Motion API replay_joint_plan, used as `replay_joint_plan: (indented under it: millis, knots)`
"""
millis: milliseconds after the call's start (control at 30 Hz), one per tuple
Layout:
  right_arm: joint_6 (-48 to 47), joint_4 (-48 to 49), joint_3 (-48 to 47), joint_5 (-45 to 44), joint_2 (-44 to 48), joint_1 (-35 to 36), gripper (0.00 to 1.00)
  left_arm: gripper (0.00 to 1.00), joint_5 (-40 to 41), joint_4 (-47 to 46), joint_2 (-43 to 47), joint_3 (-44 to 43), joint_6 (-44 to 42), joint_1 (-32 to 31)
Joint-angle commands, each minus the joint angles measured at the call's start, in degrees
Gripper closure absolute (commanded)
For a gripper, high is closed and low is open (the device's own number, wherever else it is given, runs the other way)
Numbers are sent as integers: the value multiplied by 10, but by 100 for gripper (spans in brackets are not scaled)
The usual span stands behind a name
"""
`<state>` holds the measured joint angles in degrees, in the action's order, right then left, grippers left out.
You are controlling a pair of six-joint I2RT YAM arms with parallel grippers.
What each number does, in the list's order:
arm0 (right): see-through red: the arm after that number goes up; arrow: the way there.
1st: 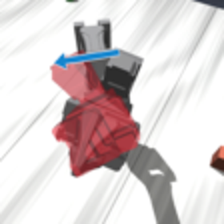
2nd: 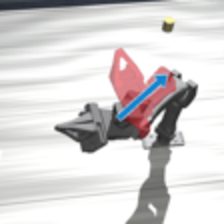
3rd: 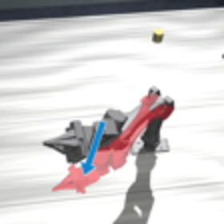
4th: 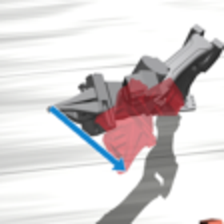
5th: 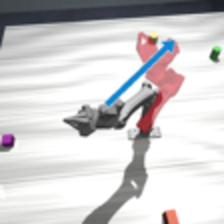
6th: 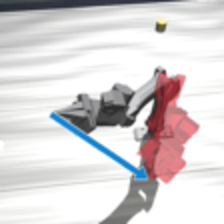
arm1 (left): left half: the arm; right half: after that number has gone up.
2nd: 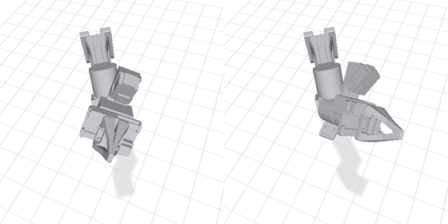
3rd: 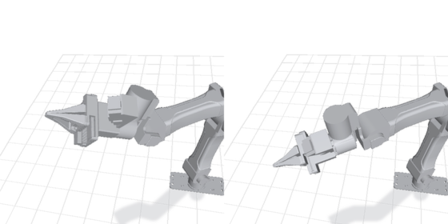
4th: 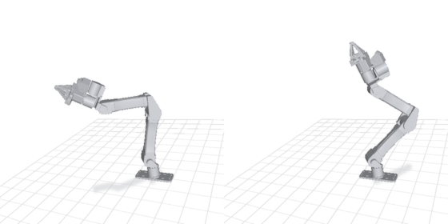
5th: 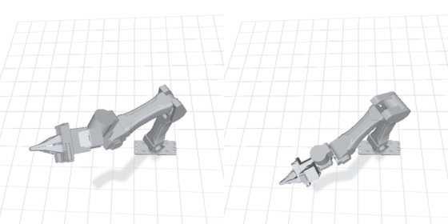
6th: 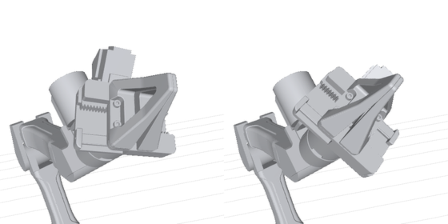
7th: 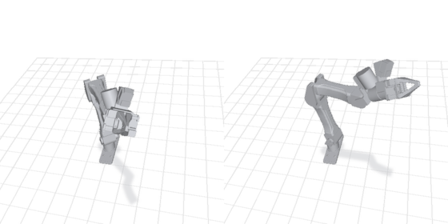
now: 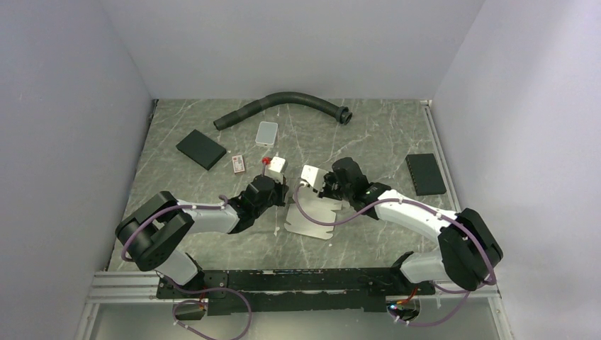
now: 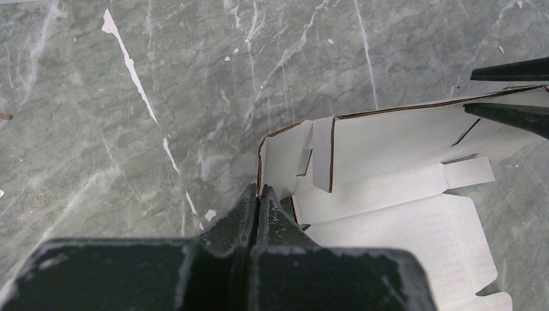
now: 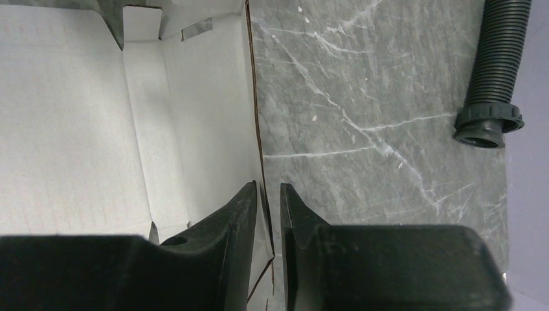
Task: Fold the paper box
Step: Fold the paper box at the center of the board.
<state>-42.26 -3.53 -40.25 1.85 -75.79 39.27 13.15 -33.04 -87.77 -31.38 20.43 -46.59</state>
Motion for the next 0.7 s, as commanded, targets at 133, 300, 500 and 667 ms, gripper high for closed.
replay_joint_plan:
  millis: [133,300,500,667]
  knots:
    - [7,-2,-25,14,22,1,82,100,2,1,7,-20,-7,-5]
    - [-10,-14,-25,16,17,1,95,100,4,2,11,-19,-7,-6]
    - [-52,5,5,-13,23,4,100,100,-9,13,28,-20,11,-6]
    - [-77,67,39,-66,28,11,100,80,-40,25,65,-12,27,-6]
